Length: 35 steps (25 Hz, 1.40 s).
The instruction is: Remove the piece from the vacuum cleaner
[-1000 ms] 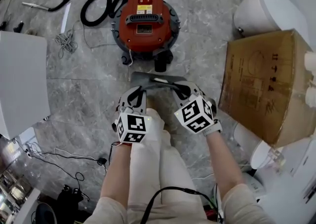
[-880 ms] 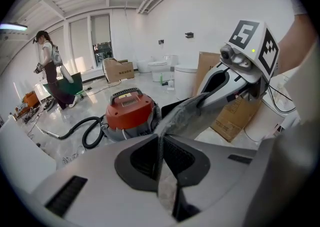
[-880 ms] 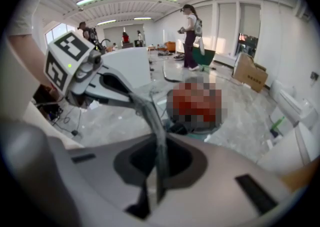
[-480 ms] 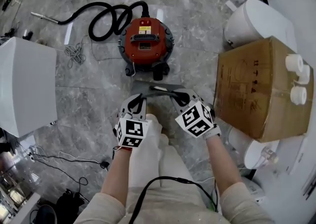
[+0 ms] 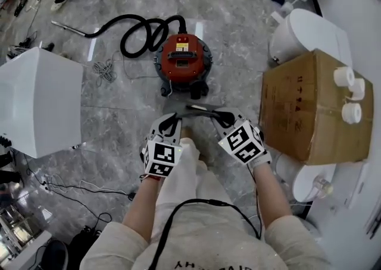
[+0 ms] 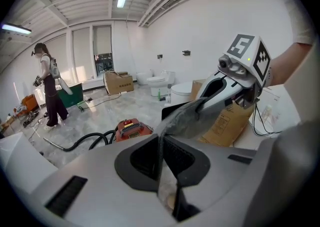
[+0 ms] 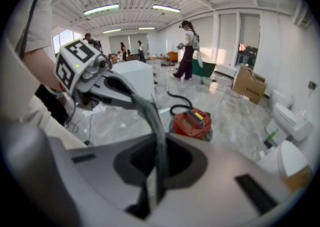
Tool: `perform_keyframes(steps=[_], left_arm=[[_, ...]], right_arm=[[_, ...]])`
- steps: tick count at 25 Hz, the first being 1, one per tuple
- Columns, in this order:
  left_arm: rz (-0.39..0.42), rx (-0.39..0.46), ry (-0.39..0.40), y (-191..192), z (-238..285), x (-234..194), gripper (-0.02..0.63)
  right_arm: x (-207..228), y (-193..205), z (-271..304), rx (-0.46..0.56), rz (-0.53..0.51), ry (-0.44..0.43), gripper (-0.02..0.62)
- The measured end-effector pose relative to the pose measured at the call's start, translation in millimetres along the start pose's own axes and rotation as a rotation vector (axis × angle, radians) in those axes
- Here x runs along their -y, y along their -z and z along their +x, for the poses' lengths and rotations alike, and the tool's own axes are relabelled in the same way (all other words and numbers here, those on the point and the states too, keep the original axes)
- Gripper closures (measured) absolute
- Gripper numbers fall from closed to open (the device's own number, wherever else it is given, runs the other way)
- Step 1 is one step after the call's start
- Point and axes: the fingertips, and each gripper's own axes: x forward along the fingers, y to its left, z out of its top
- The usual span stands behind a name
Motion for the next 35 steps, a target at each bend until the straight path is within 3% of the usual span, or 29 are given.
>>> perform_keyframes(steps=[9, 16, 35], left_arm=[[-0.065, 0.059, -0.001, -50.8, -44.3, 4.6, 0.561], [-0.030, 0.084, 0.010, -78.7, -80.3, 14.8, 0.560], [-0.031, 0.117, -0.011, -95.6, -154.4, 29.2, 0.560]], right_arm=[[-8.4, -39.4, -51.9, 0.004, 0.004, -0.006, 0.568], [-22.2, -58.7, -92.5, 0.005, 0.006, -0.001, 0.568], [-66.9, -89.6, -144.3, 0.029, -0.075, -0.022, 0.568]])
